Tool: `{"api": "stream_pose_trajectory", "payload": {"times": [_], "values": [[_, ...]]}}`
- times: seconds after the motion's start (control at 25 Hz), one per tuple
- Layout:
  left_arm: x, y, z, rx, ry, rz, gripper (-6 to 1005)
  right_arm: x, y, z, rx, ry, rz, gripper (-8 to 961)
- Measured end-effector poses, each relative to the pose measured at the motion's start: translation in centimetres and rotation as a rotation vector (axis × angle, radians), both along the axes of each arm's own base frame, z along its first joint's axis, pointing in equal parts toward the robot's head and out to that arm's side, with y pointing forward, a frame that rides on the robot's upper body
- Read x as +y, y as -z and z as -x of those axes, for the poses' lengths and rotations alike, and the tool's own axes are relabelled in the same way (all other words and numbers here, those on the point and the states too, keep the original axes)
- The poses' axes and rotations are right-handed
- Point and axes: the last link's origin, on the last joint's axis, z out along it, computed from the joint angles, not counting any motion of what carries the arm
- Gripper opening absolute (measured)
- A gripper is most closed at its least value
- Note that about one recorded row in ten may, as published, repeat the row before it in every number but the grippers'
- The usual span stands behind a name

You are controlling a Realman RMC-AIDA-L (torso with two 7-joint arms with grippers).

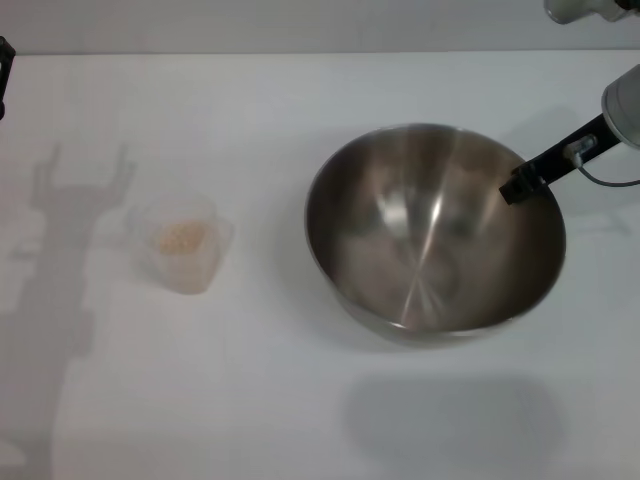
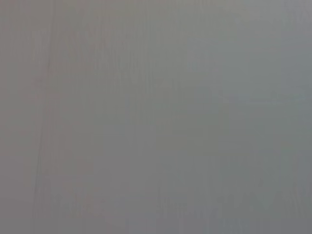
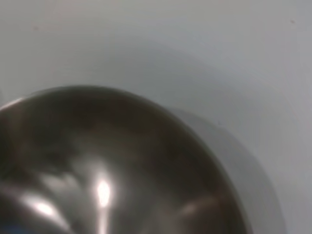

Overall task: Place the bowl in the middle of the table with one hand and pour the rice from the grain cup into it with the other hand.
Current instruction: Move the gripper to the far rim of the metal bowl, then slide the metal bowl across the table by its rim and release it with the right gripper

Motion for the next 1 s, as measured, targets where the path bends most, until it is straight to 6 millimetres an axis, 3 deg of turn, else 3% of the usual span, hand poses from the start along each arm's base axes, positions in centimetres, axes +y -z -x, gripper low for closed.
{"api": "stream_pose_trajectory", "payload": {"times": [0.28,0.52,0.8,1.0], "values": [[0.0,0.0,0.0,0.001,0.001,0.0,841,0.3,-0.3,0.2,0.02,-0.008,-0.029,4],[-0.1,0.0,-0.1,0.001,0.007,-0.003,841,0.9,-1.0,1.4,0.1,-0.034,-0.094,3],[-0.2,0.0,-0.2,0.002,0.013,-0.005,841,1.2,0.7,3.7,0.167,-0.094,-0.076,6],[-0.3,-0.1,-0.1,0.002,0.015,-0.009,841,1.4,2.2,4.3,0.181,-0.088,-0.057,8]]}}
